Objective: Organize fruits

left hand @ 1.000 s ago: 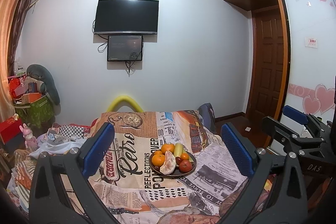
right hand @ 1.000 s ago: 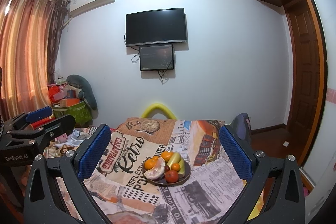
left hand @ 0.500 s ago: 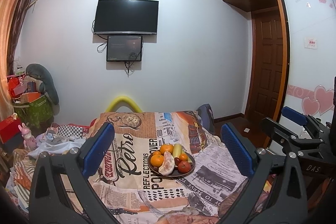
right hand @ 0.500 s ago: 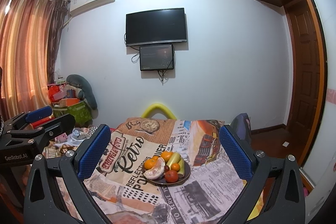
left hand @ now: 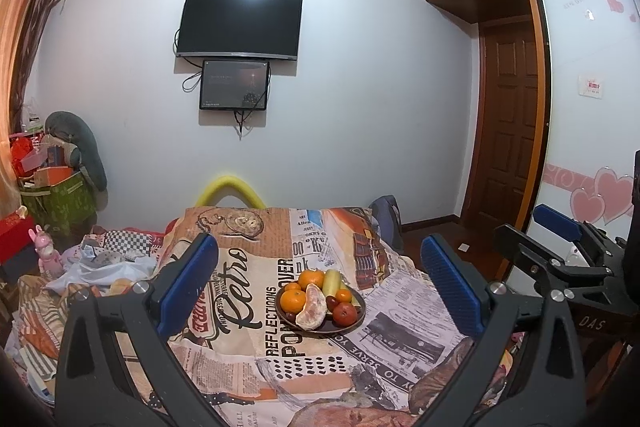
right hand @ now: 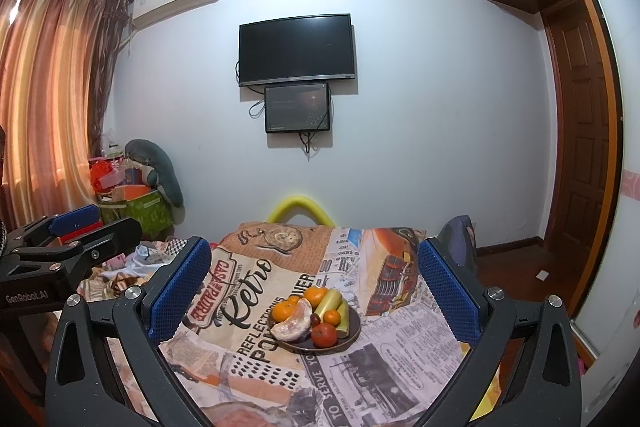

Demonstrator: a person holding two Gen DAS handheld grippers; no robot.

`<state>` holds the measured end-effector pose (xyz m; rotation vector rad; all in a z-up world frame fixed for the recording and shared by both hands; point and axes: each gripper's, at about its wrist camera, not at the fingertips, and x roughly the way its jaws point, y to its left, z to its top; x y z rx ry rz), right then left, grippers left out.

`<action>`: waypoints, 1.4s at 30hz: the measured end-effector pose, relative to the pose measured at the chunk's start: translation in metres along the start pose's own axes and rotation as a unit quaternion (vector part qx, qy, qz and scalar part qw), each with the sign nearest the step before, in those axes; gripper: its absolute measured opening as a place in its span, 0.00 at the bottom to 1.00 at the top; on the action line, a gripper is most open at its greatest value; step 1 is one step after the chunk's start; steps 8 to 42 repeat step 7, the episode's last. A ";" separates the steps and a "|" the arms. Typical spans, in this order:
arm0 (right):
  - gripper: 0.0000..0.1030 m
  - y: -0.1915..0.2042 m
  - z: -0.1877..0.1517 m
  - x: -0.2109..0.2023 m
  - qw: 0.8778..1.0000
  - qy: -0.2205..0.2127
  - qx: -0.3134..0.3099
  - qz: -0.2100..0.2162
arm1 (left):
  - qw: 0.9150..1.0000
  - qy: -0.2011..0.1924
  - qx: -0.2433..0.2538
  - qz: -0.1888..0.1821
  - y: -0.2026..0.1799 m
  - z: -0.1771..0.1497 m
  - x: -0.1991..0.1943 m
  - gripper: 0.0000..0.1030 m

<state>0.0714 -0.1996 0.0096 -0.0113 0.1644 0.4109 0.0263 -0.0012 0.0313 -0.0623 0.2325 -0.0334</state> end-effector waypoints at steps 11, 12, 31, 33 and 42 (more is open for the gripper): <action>1.00 -0.003 -0.003 0.007 1.000 0.010 0.004 -0.003 | 1.000 0.009 0.004 0.001 0.000 -0.004 0.007 1.00; 1.00 -0.003 -0.003 0.007 1.000 0.010 0.004 -0.003 | 1.000 0.009 0.004 0.001 0.000 -0.004 0.007 1.00; 1.00 -0.003 -0.003 0.007 1.000 0.010 0.004 -0.003 | 1.000 0.009 0.004 0.001 0.000 -0.004 0.007 1.00; 1.00 -0.003 -0.003 0.007 1.000 0.010 0.004 -0.003 | 1.000 0.009 0.004 0.001 0.000 -0.004 0.007 1.00; 1.00 -0.003 -0.003 0.007 1.000 0.010 0.004 -0.003 | 1.000 0.009 0.004 0.001 0.000 -0.004 0.007 1.00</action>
